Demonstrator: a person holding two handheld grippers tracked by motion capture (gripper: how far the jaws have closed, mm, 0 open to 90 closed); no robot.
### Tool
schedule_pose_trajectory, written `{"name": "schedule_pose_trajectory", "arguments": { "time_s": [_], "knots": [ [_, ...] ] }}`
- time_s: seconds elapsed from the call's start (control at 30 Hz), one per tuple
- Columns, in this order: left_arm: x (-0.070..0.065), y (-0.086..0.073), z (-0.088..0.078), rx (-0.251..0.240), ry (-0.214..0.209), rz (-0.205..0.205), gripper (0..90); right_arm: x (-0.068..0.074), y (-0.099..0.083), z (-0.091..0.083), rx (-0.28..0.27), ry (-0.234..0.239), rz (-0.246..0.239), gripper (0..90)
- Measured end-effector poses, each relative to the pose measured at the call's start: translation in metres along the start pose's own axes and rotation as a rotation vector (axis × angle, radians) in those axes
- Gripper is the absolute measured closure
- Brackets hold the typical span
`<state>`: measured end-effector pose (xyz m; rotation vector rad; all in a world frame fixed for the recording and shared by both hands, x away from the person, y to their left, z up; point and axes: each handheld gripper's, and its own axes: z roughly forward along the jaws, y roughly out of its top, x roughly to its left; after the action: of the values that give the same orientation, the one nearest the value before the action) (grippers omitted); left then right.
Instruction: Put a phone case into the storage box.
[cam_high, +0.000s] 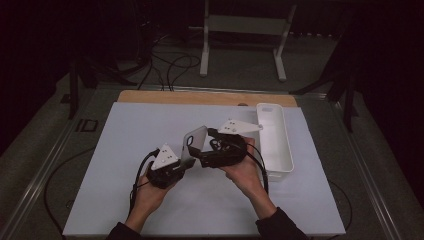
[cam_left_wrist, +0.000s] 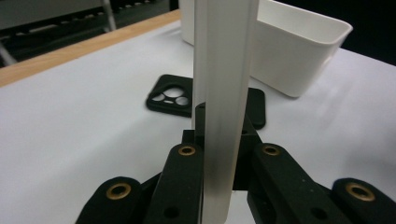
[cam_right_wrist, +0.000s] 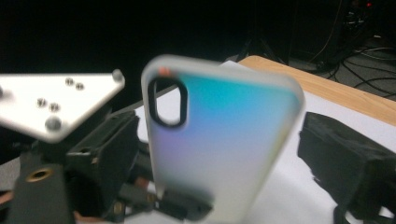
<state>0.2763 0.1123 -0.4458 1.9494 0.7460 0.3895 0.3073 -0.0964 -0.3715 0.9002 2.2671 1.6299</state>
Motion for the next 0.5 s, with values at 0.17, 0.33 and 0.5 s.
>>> {"name": "schedule_pose_trajectory", "arguments": {
  "time_s": [0.17, 0.33, 0.5],
  "knots": [
    [-0.0017, -0.0005, 0.002, 0.002, -0.006, -0.006, 86.3, 0.0024, 0.0013, 0.0054, 0.001, -0.024, 0.033, 15.1],
    [-0.0051, -0.001, 0.0045, 0.003, -0.006, -0.01, 86.2, 0.0024, 0.0004, 0.0085, 0.0, -0.034, 0.053, 15.8],
    [-0.0093, -0.0009, 0.0072, 0.013, 0.015, -0.013, 86.1, 0.005, -0.0009, 0.0113, -0.006, -0.061, 0.052, 15.7]
  ]
}}
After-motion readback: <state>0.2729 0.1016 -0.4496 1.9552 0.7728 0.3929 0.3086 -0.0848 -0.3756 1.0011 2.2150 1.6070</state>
